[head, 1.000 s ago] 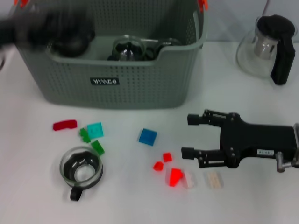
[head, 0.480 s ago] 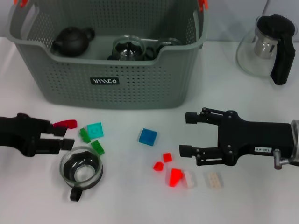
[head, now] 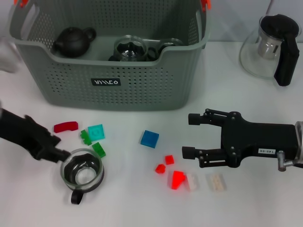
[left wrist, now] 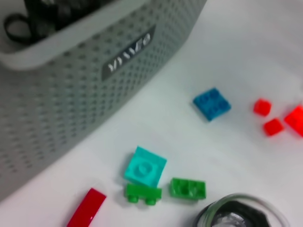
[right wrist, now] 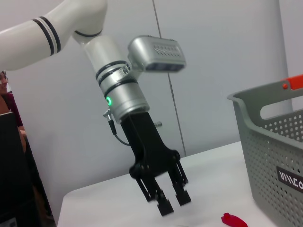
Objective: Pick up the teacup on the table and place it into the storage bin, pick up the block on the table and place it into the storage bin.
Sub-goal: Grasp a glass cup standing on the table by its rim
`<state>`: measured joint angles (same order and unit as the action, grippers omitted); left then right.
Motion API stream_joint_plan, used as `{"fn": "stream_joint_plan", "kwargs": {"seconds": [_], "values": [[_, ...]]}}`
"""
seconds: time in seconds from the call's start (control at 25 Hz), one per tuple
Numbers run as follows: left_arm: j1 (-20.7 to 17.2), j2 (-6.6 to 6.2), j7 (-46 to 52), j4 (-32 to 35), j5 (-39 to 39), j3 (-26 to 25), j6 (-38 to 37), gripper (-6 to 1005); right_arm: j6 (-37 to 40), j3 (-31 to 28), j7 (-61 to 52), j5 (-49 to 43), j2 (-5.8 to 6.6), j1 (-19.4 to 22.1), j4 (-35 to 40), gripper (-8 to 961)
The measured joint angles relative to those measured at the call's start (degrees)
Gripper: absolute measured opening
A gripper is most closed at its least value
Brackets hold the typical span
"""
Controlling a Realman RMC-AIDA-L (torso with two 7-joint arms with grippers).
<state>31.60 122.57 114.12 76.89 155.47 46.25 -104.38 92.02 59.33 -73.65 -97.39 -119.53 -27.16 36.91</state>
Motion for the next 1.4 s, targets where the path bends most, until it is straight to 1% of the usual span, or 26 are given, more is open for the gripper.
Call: {"fn": "stream_joint_plan", "kwargs": {"seconds": [0.04, 0.12, 0.16, 0.2, 0.24, 0.56, 0.64, 0.84, 1.24, 1.4], "values": [[0.01, 0.55, 0.61, 0.07, 1.03, 1.96, 0.80, 491, 0.00, 0.00, 0.00, 0.00, 0.00, 0.01, 0.00, 928], [0.02, 1.27, 1.21, 0.15, 2.51, 5.30, 2.25, 488, 0.00, 0.00, 0.00, 0.00, 0.00, 0.05, 0.00, 927], [0.02, 1.50, 1.54, 0.03, 3.04, 6.70, 2.93, 486, 0.00, 0.00, 0.00, 0.00, 0.00, 0.04, 0.00, 927], [0.02, 1.69, 2.48, -0.45, 3.56, 9.17, 4.24, 485, 0.00, 0.00, 0.00, 0.00, 0.00, 0.03, 0.00, 927], [0.02, 1.69, 2.48, -0.45, 3.56, 9.17, 4.24, 483, 0.00, 0.00, 0.00, 0.00, 0.00, 0.00, 0.00, 927], [0.14, 1.82, 5.14, -4.62, 5.76, 14.94, 9.74, 471, -0.08, 0.00, 0.00, 0.00, 0.09, -0.01, 0.00, 927], [0.22, 1.84, 5.57, -5.64, 5.92, 15.76, 11.00, 468, -0.08, 0.00, 0.00, 0.00, 0.09, -0.01, 0.00, 928], [0.49, 1.87, 5.61, -7.19, 5.97, 15.98, 12.41, 460, -0.08, 0.00, 0.00, 0.00, 0.09, 0.00, 0.00, 928], [0.43, 1.98, 6.22, -7.09, 6.44, 17.36, 13.83, 445, -0.09, 0.00, 0.00, 0.00, 0.09, 0.00, 0.00, 927], [0.62, 1.92, 6.41, -7.11, 6.55, 17.51, 13.44, 296, -0.09, 0.00, 0.00, 0.00, 0.09, 0.00, 0.00, 927]]}}
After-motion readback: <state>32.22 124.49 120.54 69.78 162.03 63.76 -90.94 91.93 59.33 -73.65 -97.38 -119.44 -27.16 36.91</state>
